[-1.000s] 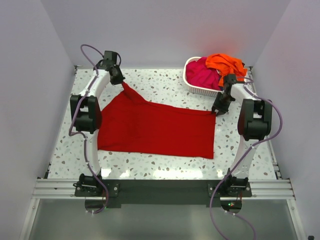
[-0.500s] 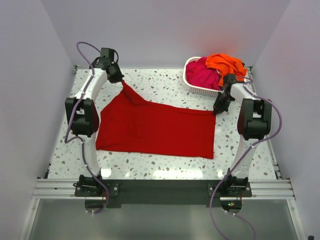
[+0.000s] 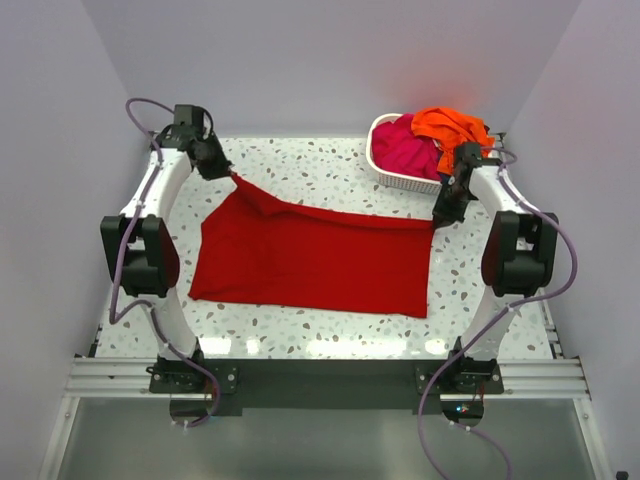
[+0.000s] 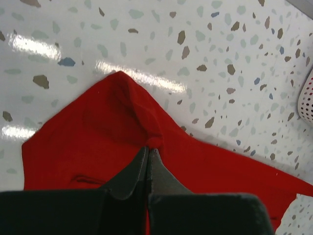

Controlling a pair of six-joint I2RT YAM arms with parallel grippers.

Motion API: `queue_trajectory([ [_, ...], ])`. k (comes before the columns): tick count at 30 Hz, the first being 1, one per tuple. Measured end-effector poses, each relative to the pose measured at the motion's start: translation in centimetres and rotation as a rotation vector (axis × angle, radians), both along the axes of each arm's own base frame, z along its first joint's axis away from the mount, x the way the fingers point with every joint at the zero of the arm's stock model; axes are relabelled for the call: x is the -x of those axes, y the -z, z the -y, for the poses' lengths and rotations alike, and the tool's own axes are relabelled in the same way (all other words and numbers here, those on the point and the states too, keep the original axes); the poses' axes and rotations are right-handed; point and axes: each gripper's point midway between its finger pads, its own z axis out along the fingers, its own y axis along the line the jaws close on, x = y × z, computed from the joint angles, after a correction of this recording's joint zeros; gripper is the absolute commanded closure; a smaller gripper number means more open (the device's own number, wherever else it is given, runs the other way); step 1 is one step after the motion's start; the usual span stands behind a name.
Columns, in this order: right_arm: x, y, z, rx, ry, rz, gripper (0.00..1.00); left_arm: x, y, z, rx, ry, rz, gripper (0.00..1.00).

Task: Fold and stack the t-shirts
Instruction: Fold the tshirt

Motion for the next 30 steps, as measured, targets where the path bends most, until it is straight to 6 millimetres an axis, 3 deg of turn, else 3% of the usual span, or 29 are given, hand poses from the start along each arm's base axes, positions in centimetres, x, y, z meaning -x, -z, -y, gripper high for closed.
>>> queue_trajectory([
  [6, 3.0, -0.4, -0.1, 0.002, -0.036, -0.049, 1.0, 4.4, -1.1, 0.2, 0.028, -0.007, -0.02, 1.0],
  [11, 6.1, 0.4, -0.3, -0.005, -0.074, -0.129, 1.0, 7.8, -3.0, 0.0, 0.053, -0.023, 0.003, 1.0],
  [17, 8.3, 0.5, -1.2, -0.012, -0.125, -0.178, 1.0, 11.6, -5.1, 0.0, 0.063, -0.032, 0.032, 1.0],
  [30, 12.1, 1.3, -3.0, 0.0, -0.206, -0.24, 1.0, 19.8, -3.4, -0.6, 0.056, -0.091, -0.061, 1.0],
])
